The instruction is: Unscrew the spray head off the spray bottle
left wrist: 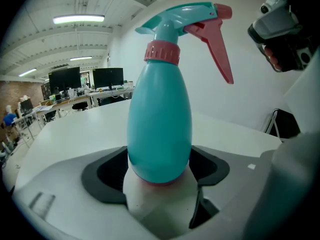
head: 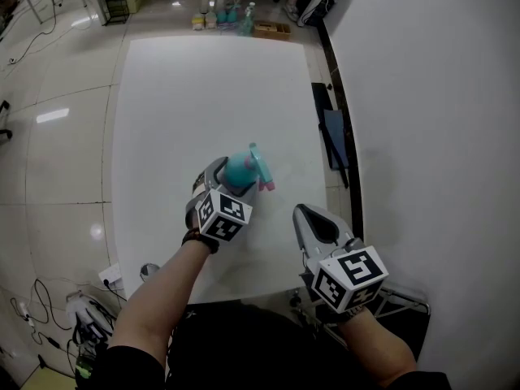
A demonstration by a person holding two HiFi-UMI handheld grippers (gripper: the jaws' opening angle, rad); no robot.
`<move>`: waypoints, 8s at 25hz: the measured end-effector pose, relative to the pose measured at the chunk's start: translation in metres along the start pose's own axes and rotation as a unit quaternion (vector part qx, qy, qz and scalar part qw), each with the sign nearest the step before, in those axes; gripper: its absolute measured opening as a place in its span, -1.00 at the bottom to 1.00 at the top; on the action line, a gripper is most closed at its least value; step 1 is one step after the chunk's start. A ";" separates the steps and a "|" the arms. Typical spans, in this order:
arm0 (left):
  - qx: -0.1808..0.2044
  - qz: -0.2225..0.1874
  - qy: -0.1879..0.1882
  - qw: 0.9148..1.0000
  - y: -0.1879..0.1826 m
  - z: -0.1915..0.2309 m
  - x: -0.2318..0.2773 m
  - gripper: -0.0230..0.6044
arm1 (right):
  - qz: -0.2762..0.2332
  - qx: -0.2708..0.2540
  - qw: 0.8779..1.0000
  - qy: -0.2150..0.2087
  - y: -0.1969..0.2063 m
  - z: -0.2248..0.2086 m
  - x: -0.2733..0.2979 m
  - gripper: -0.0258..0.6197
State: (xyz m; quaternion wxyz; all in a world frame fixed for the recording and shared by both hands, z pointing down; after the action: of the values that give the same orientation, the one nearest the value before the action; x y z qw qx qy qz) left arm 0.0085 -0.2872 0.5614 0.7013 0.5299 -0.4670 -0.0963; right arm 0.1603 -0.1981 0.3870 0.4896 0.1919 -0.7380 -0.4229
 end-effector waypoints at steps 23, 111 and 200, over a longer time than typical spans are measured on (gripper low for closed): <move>0.146 0.035 -0.034 0.988 -0.014 -0.019 -0.065 0.29 | -0.055 -0.007 0.998 -0.014 -0.020 -0.009 -0.043 -0.94; 0.317 0.122 0.061 0.939 -0.006 -0.104 -0.161 0.28 | 0.129 -0.345 0.905 -0.215 0.025 0.068 -0.045 -0.54; 0.160 0.154 0.095 0.970 0.060 -0.007 -0.168 0.30 | -0.051 -0.784 0.605 -0.125 0.030 0.076 -0.100 -0.55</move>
State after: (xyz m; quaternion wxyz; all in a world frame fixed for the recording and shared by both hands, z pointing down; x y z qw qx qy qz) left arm -0.0991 -0.1520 0.5183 0.6552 0.5638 -0.4831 0.1394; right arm 0.1412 -0.0780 0.3433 0.3328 -0.2828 -0.1665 -0.8840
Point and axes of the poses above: the fingertips, and each gripper's own axes: x forward along the fingers, z to its left, y out of its underside, the point moved 9 cm from there along -x, backward along the fingers, and after that the axes turned 2 degrees about -z, right-handed, at the moved point
